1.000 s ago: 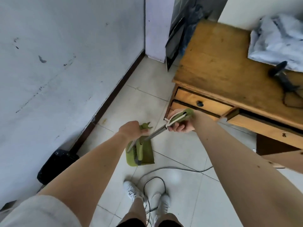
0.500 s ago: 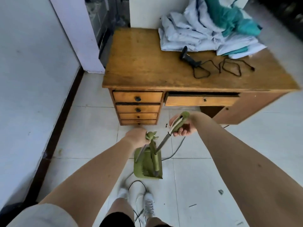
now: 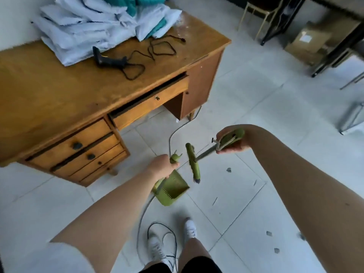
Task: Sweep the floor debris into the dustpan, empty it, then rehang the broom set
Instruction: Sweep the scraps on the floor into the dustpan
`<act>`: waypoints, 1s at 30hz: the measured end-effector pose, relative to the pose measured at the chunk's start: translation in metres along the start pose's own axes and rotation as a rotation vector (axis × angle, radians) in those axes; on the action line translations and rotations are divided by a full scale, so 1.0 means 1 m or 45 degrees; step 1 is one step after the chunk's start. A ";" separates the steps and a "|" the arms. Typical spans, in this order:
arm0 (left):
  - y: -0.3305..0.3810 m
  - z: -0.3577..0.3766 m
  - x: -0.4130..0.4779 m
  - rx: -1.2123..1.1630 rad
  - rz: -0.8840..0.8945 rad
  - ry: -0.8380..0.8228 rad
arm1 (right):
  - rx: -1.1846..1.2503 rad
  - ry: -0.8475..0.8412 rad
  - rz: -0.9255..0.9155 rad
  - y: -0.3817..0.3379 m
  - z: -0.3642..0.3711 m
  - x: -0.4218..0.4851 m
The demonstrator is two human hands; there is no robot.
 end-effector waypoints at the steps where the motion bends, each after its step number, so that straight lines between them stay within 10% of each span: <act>1: 0.012 0.004 0.004 0.044 0.028 0.009 | 0.070 0.017 0.018 0.013 -0.017 -0.001; 9: 0.116 0.055 0.040 0.121 0.261 -0.020 | 0.510 -0.037 0.159 0.113 -0.118 -0.004; 30: 0.417 0.148 0.123 0.328 0.621 0.110 | 0.416 0.428 0.251 0.204 -0.406 -0.018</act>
Point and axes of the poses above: each hand's wrist, its own x-axis towards the middle knuckle, its own z-axis out of the palm, y = z × x, the point moved 10 cm from there along x, towards the middle knuckle, and after that the axes turned 2 degrees about x, right-handed, at the moved point
